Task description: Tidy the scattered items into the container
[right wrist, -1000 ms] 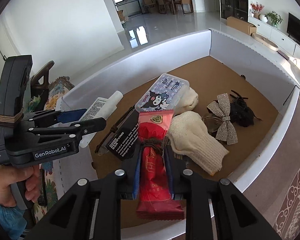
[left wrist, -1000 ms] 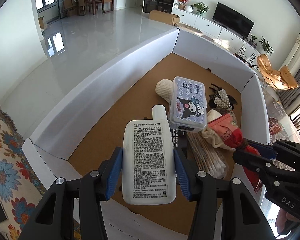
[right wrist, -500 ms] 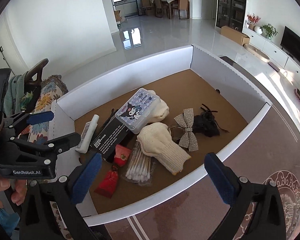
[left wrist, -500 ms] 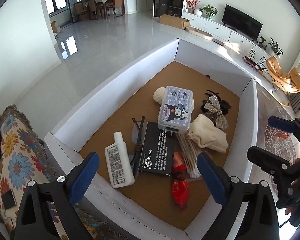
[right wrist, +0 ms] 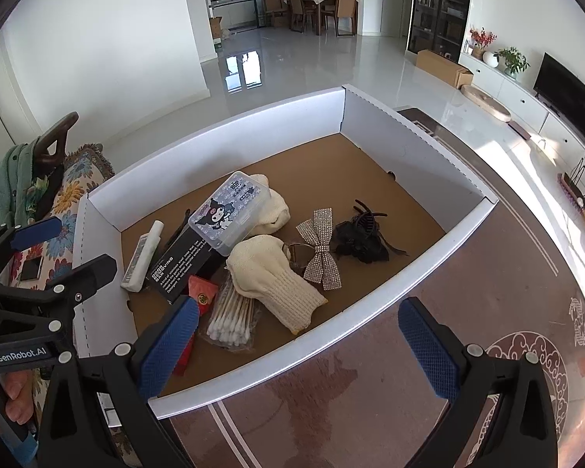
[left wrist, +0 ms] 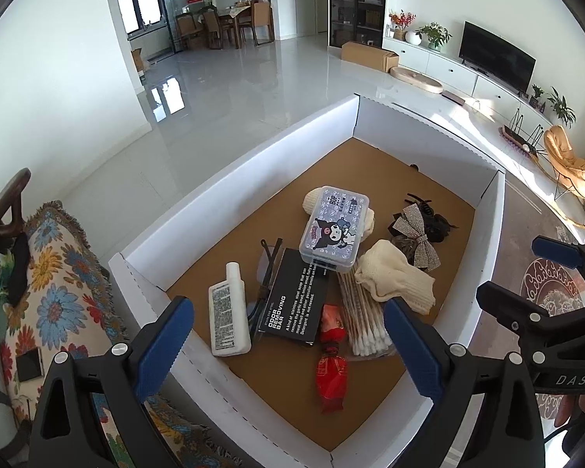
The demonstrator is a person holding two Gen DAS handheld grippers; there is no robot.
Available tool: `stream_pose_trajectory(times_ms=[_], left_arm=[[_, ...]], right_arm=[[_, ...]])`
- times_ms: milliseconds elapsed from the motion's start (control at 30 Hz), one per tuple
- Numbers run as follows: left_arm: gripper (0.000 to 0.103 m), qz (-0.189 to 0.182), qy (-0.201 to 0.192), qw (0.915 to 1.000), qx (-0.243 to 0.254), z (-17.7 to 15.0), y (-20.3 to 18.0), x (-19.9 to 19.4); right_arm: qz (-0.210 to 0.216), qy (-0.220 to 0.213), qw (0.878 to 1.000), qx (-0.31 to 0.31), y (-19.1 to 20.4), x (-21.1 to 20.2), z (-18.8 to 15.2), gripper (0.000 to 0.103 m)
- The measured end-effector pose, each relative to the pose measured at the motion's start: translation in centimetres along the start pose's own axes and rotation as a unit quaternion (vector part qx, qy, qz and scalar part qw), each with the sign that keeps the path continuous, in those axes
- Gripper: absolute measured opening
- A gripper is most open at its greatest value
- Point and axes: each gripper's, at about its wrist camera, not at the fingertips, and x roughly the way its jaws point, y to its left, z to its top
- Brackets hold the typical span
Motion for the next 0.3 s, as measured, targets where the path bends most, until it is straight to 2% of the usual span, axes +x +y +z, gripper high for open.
stream_pose_trajectory(times_ms=[167,233,300], left_arm=[[0.099,-0.013,0.009,0.9997,-0.019,0.0,0.3,0.3],[0.099,-0.031,0.002,0.9991,-0.028,-0.1,0.5,0.2],[0.099,-0.032,-0.007,0.9991,-0.027,-0.1,0.3,-0.1]], right_arm=[[-0.001,0.003,1.000,0.001,-0.1,0.7,0.0,0.102],[-0.004,0.003,1.000,0.003,-0.1,1.0,0.2,0.102],[-0.004,0.002,1.000,0.006,0.1,1.2,0.4,0.102]])
